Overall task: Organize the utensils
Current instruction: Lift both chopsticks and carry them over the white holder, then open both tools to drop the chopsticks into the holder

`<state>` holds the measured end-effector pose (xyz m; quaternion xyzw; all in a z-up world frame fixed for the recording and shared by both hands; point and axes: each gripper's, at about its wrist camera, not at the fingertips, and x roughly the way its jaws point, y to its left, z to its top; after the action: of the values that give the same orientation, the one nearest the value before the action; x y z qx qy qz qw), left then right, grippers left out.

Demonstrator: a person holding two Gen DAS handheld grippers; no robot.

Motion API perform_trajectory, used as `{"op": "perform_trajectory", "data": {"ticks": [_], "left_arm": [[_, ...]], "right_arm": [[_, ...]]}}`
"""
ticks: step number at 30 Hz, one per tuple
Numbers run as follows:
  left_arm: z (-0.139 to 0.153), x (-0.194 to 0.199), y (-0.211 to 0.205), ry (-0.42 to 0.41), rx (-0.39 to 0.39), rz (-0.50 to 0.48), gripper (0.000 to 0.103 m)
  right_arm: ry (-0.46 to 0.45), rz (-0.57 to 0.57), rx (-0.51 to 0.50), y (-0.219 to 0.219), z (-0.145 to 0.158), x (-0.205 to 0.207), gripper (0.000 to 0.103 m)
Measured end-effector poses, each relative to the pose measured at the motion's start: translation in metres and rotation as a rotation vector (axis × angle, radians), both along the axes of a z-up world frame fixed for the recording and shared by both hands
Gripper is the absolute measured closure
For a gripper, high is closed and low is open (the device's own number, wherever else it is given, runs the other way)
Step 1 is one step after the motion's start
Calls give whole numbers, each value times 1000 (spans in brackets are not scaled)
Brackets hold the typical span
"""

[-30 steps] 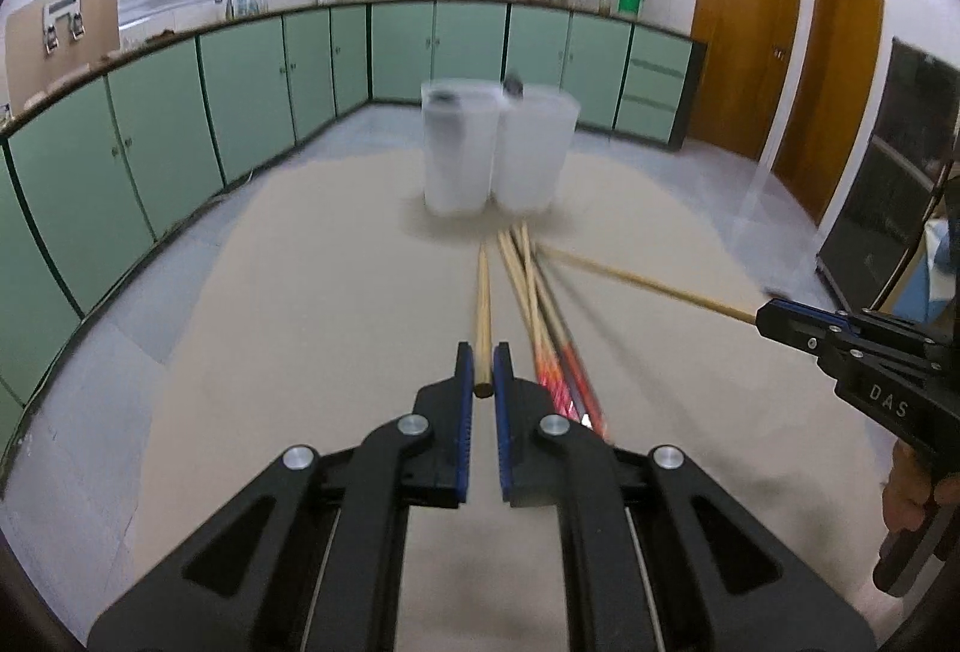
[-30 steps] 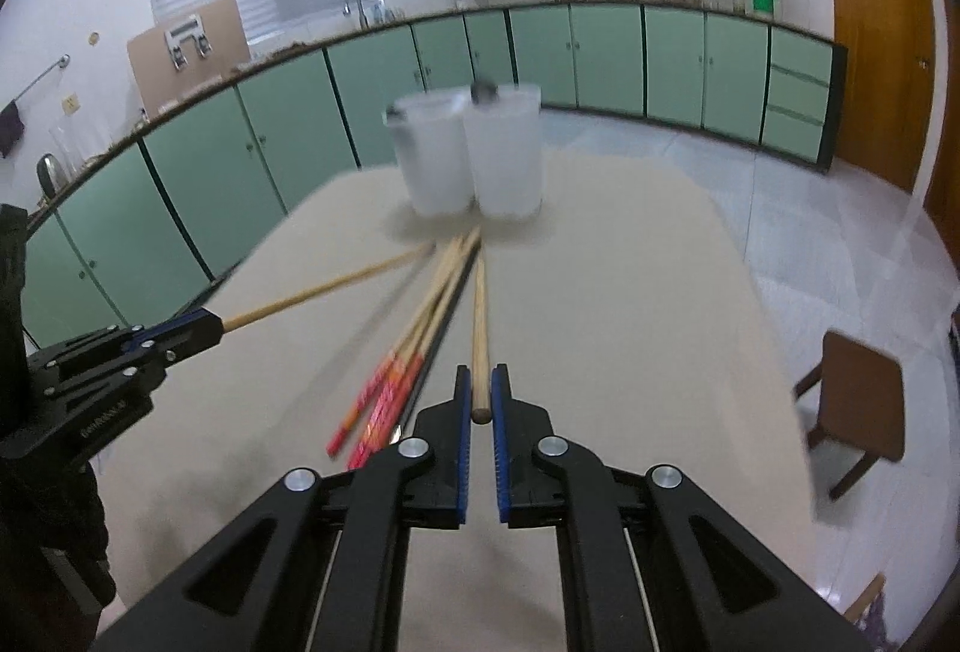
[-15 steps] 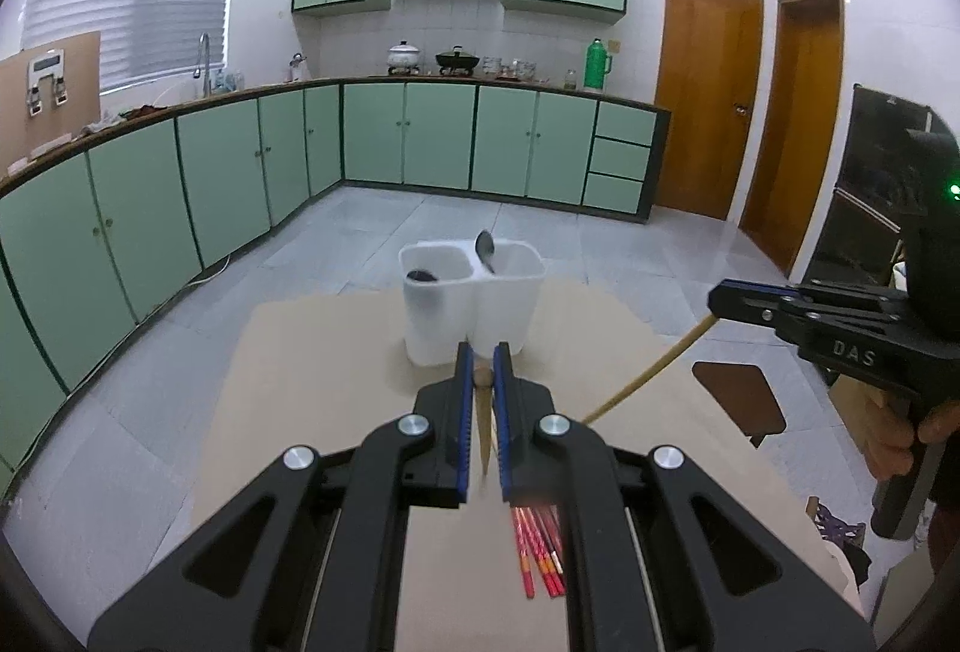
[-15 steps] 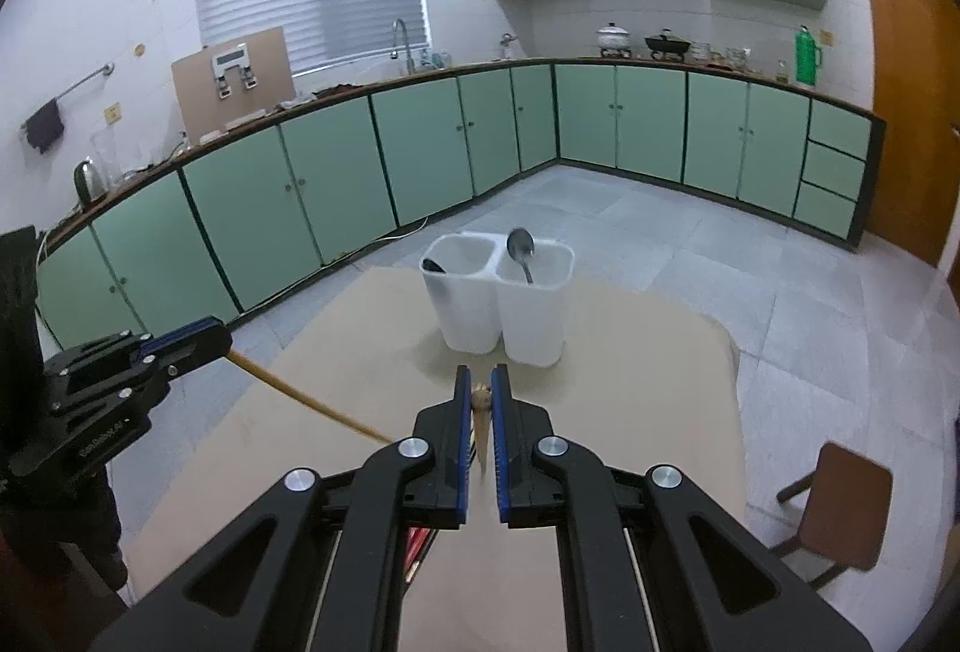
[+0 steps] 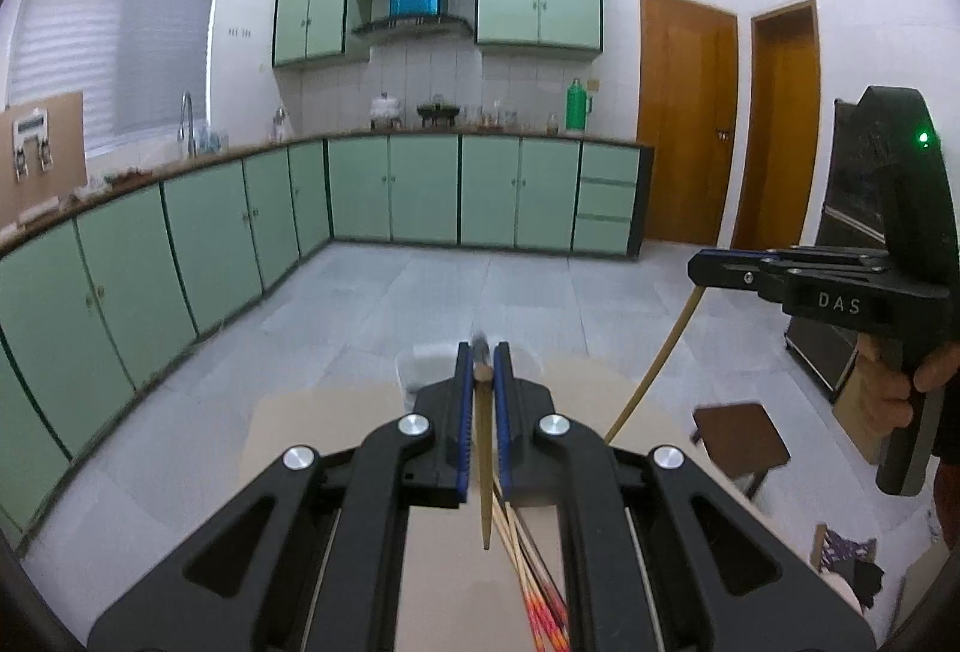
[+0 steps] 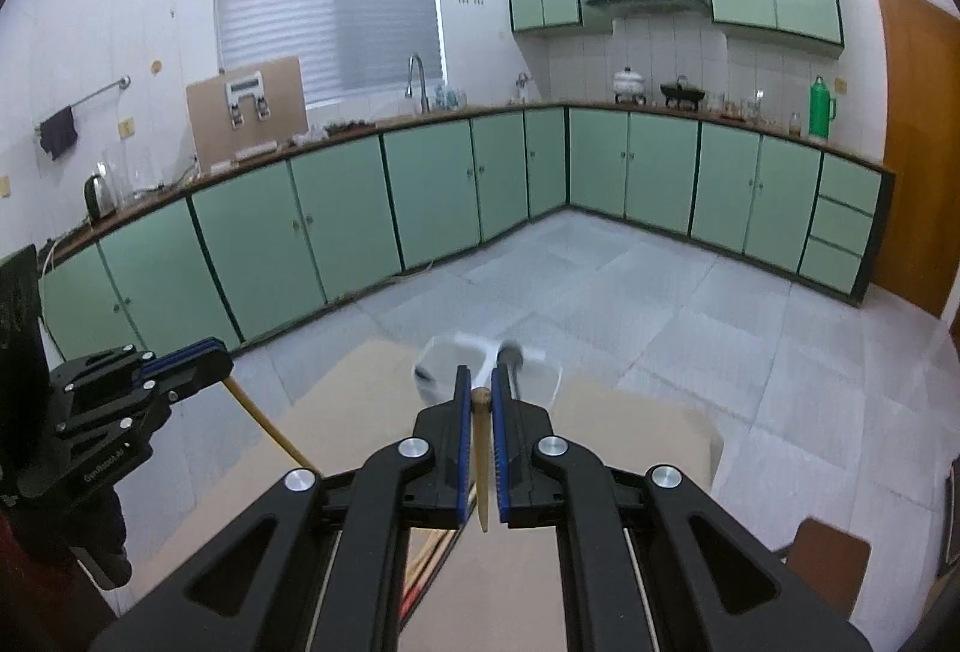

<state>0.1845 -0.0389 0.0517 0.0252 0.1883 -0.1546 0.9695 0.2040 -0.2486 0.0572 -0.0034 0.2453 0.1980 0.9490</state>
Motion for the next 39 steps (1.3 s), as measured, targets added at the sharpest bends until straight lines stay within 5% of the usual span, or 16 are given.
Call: {"op": "perform_trajectory", "data": {"ticks": [7,12,22,29,32,39], "left_arm": [[48,45,-16,-134,-18,29,97],[54,83,-31,-182,-22,62,97],[-4,162,-37,-49,-26,111,97],[-32,174,-26,40,-27,105,95],[-34,169,-19,40,-27,105,76],[-31,141,-2,8,-31,115,63]], "right_arm": [[-86,-45,20,1,41,43,97],[-101,-87,32,4,44,79,97],[16,-135,22,12,-15,143,97],[75,-115,-14,22,-45,152,96],[81,-115,-10,20,-47,149,81],[49,-149,27,1,-46,117,39]]}}
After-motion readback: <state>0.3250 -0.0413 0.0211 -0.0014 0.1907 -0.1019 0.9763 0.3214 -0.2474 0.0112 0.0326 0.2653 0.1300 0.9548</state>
